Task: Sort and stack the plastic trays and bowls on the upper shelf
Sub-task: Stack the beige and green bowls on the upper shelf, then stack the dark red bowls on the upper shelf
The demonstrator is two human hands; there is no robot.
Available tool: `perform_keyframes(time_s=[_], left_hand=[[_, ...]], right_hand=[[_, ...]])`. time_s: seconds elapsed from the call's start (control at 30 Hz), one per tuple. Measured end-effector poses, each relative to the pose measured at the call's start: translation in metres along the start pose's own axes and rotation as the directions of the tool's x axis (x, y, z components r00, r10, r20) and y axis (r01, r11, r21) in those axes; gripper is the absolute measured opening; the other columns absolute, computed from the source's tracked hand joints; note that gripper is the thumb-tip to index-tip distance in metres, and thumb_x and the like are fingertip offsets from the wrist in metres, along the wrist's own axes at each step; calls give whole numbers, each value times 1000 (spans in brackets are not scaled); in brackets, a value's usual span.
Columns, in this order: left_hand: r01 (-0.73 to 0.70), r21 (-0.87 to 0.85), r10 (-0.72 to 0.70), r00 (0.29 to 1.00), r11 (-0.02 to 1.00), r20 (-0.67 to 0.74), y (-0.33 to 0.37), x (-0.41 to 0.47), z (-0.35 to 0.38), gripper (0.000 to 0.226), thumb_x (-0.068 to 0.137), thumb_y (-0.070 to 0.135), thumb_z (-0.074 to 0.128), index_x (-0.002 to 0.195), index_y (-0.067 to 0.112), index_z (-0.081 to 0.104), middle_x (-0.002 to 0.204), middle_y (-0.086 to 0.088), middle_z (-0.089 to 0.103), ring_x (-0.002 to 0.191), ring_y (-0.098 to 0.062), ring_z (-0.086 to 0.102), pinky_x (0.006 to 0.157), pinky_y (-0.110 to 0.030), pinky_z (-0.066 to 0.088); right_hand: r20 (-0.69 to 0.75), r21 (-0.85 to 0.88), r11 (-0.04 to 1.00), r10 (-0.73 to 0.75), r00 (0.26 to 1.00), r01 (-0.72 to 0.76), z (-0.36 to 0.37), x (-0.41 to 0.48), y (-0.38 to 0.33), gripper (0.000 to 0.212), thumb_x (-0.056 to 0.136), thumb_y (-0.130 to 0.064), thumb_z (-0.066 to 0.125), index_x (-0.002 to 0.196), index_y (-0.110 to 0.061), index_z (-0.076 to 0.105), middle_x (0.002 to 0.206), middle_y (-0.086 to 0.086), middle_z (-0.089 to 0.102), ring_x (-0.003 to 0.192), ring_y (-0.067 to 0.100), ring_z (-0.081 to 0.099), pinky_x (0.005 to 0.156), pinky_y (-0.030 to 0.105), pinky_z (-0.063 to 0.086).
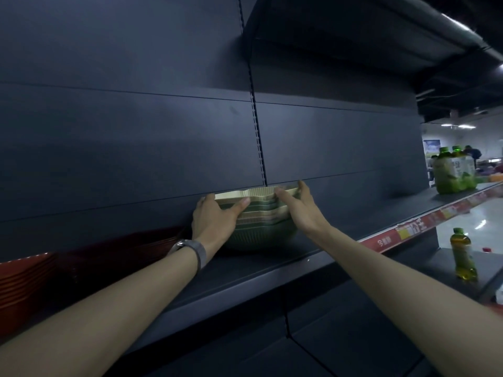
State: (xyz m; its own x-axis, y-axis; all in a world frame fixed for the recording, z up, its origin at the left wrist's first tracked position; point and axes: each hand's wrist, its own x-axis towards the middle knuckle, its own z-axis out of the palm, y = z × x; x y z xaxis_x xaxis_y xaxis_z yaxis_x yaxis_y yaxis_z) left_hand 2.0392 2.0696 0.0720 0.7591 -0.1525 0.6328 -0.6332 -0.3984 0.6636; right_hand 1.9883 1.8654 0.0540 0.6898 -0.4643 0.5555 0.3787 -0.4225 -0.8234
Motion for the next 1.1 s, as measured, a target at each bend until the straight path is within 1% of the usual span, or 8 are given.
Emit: perform_keyframes(time_s=[0.1, 0.3, 0.4, 0.53, 0.63, 0.77, 0.93, 1.1], left_hand=[[2, -4, -2, 1000, 1000, 19, 8, -4, -5, 89, 72, 82, 70, 132, 17, 64, 134, 0, 65, 125, -24, 61, 105, -39, 52], [62, -90, -56, 996, 994, 69, 13, -12, -16, 55, 91, 51, 76, 132, 16, 64, 122, 7, 65, 113, -15, 60, 88, -24, 42], [78, -85, -68, 992, 993, 108, 19, -27, -24, 49, 93, 45, 75, 133, 19, 64, 126, 6, 65, 119, -18, 61, 91, -24, 43], [113, -73, -103, 987, 991, 126, 28, -51, -36, 59, 96, 46, 70, 142, 10, 61, 132, 3, 64, 116, -19, 59, 92, -24, 41], [137, -125, -121, 984, 983, 129, 28, -74, -48, 59, 94, 47, 70, 142, 14, 62, 134, 0, 67, 123, -23, 63, 109, -33, 48], [147, -168, -134, 987, 975, 86, 15, -101, -71, 11, 98, 35, 63, 96, 32, 73, 101, 5, 77, 98, -18, 73, 97, -42, 59], [170, -214, -160, 985, 962, 66, 1, -145, -118, 18, 105, 22, 58, 110, 21, 75, 98, -1, 79, 87, -20, 75, 80, -36, 61], [190, -196, -178, 981, 962, 77, -26, -208, -173, 20, 105, 21, 57, 112, 24, 76, 98, 2, 81, 88, -18, 78, 77, -34, 61]], right_hand=[[19, -25, 1000, 19, 1000, -18, -1, -1, -6, 105, 93, -71, 55, 169, -21, 3, 176, 4, 17, 159, 30, 23, 128, 53, 22], [17, -111, 992, 54, 998, -52, -5, -18, -19, 94, 99, -65, 53, 168, -15, 12, 173, 7, 24, 157, 32, 27, 127, 50, 25], [-43, -105, 993, 55, 998, -59, -4, -39, -26, 75, 97, -57, 54, 157, -15, 39, 163, 10, 41, 144, 33, 44, 119, 49, 37], [-91, -47, 996, 73, 993, -78, 7, -78, -34, 56, 107, -36, 51, 156, -11, 44, 157, 8, 47, 140, 28, 47, 106, 34, 36], [-72, -2, 998, 64, 995, -65, 18, -112, -44, 49, 108, -34, 52, 152, -13, 49, 148, 4, 55, 134, 22, 52, 100, 27, 35], [13, 42, 999, 34, 999, -34, 37, -152, -62, 30, 107, -27, 54, 136, -22, 59, 123, -5, 60, 117, 14, 55, 97, 24, 36], [175, 10, 998, -58, 983, 57, 68, -207, -80, 40, 106, -33, 56, 143, -20, 60, 127, -8, 65, 122, 11, 58, 105, 30, 45], [325, 51, 994, -107, 940, 96, 106, -264, -90, 29, 105, -35, 57, 130, -25, 69, 118, -13, 71, 110, 0, 62, 88, 19, 47]])
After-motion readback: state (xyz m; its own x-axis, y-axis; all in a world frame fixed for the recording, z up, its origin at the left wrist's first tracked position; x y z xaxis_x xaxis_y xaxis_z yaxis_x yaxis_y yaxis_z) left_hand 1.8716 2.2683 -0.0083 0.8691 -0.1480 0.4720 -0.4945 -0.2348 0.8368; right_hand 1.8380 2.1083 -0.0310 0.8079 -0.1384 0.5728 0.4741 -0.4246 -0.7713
